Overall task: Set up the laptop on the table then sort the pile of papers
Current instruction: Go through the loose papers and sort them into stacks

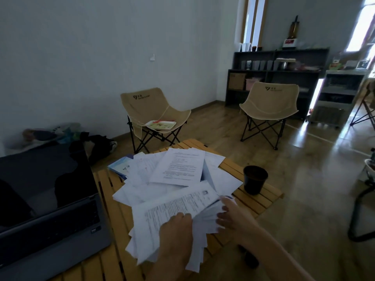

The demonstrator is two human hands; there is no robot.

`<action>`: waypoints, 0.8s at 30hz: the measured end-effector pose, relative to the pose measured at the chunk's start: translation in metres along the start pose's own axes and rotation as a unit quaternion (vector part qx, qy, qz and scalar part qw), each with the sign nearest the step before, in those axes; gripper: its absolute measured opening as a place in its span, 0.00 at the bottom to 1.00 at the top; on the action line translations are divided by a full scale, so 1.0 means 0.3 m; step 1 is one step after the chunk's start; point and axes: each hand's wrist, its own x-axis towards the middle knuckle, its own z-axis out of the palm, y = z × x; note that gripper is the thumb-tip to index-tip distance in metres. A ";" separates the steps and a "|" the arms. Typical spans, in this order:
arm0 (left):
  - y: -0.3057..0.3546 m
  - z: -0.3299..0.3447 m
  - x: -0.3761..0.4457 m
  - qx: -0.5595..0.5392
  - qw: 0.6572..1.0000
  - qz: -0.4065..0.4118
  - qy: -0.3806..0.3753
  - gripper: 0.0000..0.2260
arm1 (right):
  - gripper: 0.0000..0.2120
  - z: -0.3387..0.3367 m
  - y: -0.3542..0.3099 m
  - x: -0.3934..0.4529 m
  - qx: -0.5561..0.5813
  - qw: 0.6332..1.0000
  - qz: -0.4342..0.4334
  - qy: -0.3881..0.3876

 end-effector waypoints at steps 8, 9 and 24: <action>0.108 -0.045 0.082 -0.281 0.929 0.032 -0.237 0.20 | 0.10 0.016 0.070 0.024 0.017 0.999 0.025 -0.038; 0.087 -0.056 0.114 -0.321 0.905 0.039 -0.276 0.22 | 0.09 -0.001 0.068 0.048 -0.029 1.000 0.011 -0.002; -0.262 0.182 0.640 0.003 0.995 0.093 -0.034 0.10 | 0.10 -0.194 0.029 0.203 -0.195 0.976 -0.038 0.084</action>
